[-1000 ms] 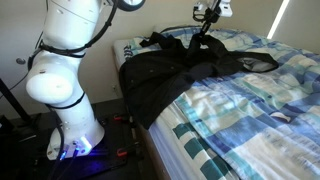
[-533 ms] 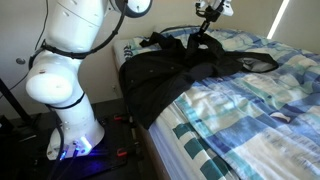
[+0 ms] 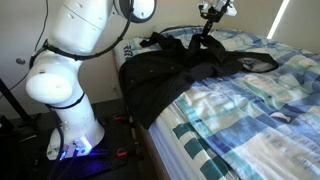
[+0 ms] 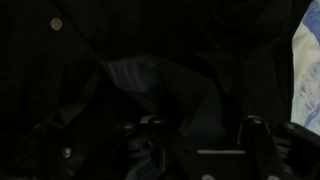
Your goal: Fold the coat
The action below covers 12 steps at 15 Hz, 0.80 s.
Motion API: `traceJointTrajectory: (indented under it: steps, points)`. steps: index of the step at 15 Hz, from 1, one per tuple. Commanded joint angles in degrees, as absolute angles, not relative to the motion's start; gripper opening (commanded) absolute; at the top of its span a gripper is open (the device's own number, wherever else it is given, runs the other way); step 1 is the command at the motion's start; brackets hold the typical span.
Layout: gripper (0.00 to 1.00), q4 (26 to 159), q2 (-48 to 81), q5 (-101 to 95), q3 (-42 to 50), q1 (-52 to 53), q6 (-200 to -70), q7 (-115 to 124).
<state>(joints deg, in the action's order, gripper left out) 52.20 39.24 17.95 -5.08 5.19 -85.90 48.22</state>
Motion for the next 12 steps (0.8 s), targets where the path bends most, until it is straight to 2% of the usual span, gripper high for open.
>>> traceJointTrajectory:
  steps: [1, 2, 3, 12]
  points:
    - [0.93, 49.09, 40.83, 16.14, -4.44, 5.78, -86.27, 48.57]
    - [0.99, 48.94, 40.95, 15.62, -4.33, 5.90, -86.88, 49.03]
    - [1.00, 48.84, 41.02, 15.25, -4.23, 5.99, -87.38, 49.54]
    - [1.00, 57.43, 31.02, 9.81, -4.49, 15.10, -91.53, 62.13]
